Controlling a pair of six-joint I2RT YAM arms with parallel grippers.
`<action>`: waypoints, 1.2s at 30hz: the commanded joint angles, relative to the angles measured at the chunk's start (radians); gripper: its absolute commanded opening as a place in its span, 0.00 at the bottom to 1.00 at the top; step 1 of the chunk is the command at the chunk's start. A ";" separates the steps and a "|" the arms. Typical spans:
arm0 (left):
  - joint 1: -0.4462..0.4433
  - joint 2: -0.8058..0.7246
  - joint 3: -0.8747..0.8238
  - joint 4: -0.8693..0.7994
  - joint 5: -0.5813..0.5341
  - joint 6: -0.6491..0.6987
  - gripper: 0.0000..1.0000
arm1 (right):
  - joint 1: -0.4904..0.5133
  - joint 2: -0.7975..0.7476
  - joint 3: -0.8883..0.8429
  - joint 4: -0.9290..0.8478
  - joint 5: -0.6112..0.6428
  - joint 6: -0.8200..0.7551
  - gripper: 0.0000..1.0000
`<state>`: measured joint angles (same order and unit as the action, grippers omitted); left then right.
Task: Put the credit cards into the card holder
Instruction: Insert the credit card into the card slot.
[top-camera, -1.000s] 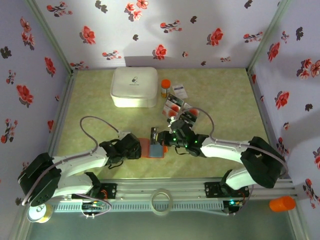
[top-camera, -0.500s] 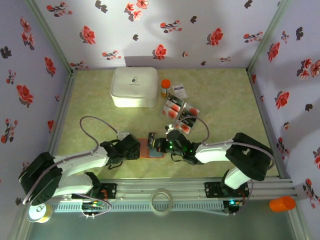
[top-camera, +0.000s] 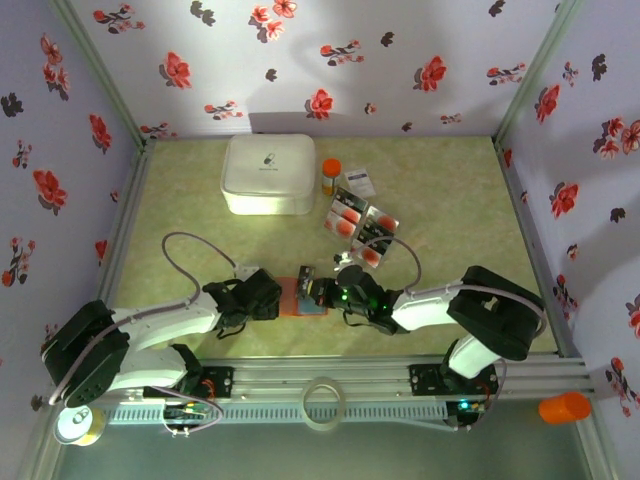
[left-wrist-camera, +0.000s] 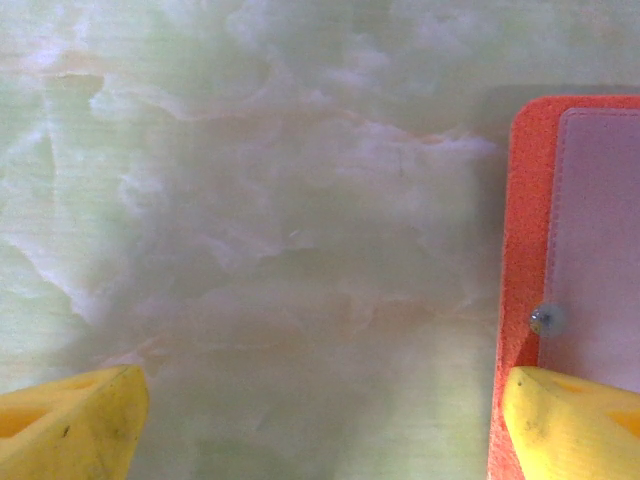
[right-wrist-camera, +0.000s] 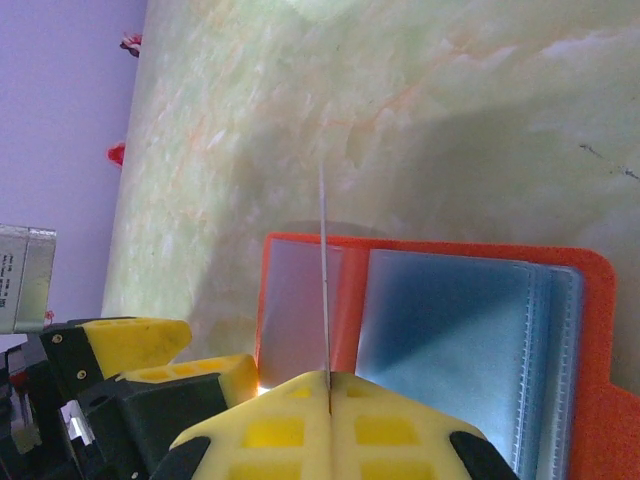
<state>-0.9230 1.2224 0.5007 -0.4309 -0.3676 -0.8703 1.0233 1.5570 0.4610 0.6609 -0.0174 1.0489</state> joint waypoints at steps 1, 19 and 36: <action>-0.007 0.010 0.019 -0.016 -0.036 -0.020 0.92 | 0.010 0.026 -0.011 0.059 0.025 0.023 0.00; -0.008 0.015 0.024 -0.007 -0.032 -0.014 0.92 | 0.018 0.098 -0.031 0.153 0.017 0.068 0.00; -0.008 0.042 0.031 0.009 -0.028 -0.009 0.92 | 0.031 0.143 -0.034 0.170 -0.028 0.086 0.00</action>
<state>-0.9234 1.2507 0.5098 -0.4248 -0.3676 -0.8700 1.0424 1.6772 0.4240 0.8272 -0.0319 1.1202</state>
